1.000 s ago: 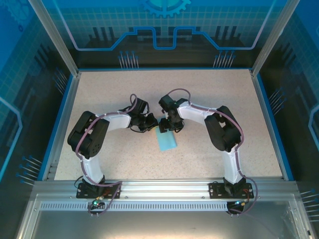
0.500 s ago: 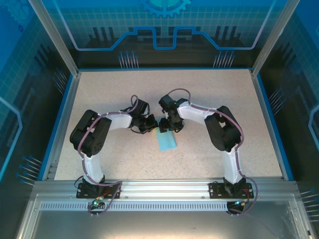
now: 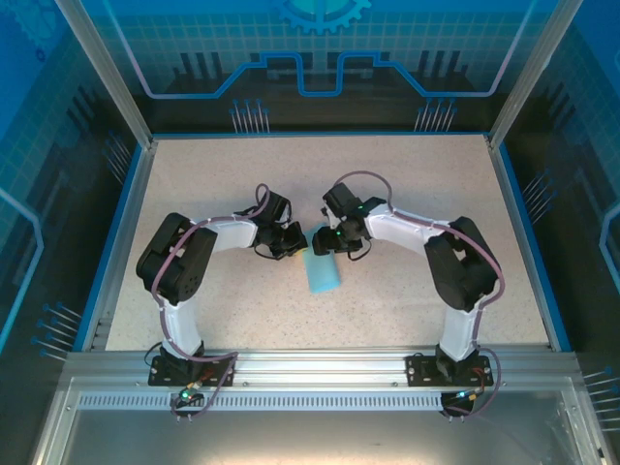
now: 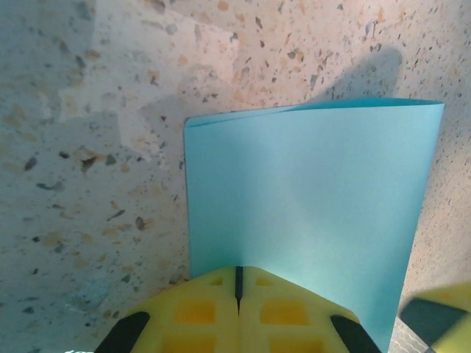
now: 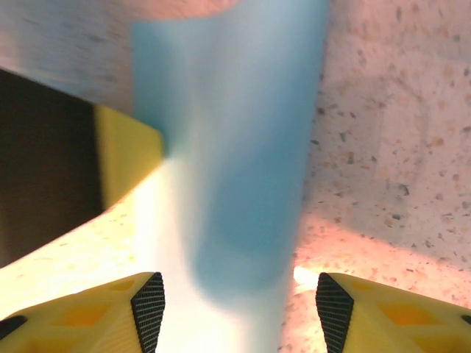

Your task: Fold a paper plane with a square sheet of paper (pick it up from the middle)

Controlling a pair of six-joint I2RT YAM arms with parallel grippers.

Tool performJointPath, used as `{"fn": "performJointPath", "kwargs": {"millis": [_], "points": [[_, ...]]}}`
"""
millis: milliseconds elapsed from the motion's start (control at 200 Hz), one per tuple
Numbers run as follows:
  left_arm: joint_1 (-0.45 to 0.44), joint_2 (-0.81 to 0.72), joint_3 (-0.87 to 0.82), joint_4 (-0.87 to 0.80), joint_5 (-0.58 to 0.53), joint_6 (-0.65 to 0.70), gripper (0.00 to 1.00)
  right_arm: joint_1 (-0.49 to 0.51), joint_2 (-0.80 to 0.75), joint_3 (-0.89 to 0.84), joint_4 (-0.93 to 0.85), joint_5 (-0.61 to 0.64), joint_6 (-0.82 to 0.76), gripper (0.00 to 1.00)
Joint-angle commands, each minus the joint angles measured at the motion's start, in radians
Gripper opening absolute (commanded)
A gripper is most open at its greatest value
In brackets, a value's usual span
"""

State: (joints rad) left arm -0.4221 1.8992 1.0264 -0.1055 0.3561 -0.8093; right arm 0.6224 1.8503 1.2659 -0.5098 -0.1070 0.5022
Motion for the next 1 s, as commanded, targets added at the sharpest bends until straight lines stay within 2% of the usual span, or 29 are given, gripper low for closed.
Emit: {"fn": "performJointPath", "kwargs": {"millis": [0, 80, 210, 355, 830, 995], "points": [[-0.009, 0.047, 0.005, -0.099, -0.039, 0.023, 0.02, -0.02, -0.046, -0.02, 0.09, -0.149, -0.061, 0.57], [-0.009, 0.048, 0.007, -0.099, -0.039, 0.023, 0.02, -0.029, -0.037, -0.02, 0.1, -0.21, -0.074, 0.52], [-0.009, 0.052, 0.008, -0.101, -0.038, 0.02, 0.02, -0.046, 0.009, -0.012, 0.095, -0.252, -0.067, 0.36], [-0.009, 0.058, 0.008, -0.103, -0.04, 0.018, 0.02, -0.071, 0.066, -0.013, 0.089, -0.28, -0.06, 0.25], [-0.007, 0.067, 0.008, -0.132, -0.078, 0.03, 0.0, -0.145, 0.161, -0.091, 0.116, -0.281, -0.045, 0.19], [-0.009, 0.067, 0.008, -0.132, -0.078, 0.029, 0.0, -0.141, 0.065, -0.127, 0.15, -0.356, -0.039, 0.2]]}}
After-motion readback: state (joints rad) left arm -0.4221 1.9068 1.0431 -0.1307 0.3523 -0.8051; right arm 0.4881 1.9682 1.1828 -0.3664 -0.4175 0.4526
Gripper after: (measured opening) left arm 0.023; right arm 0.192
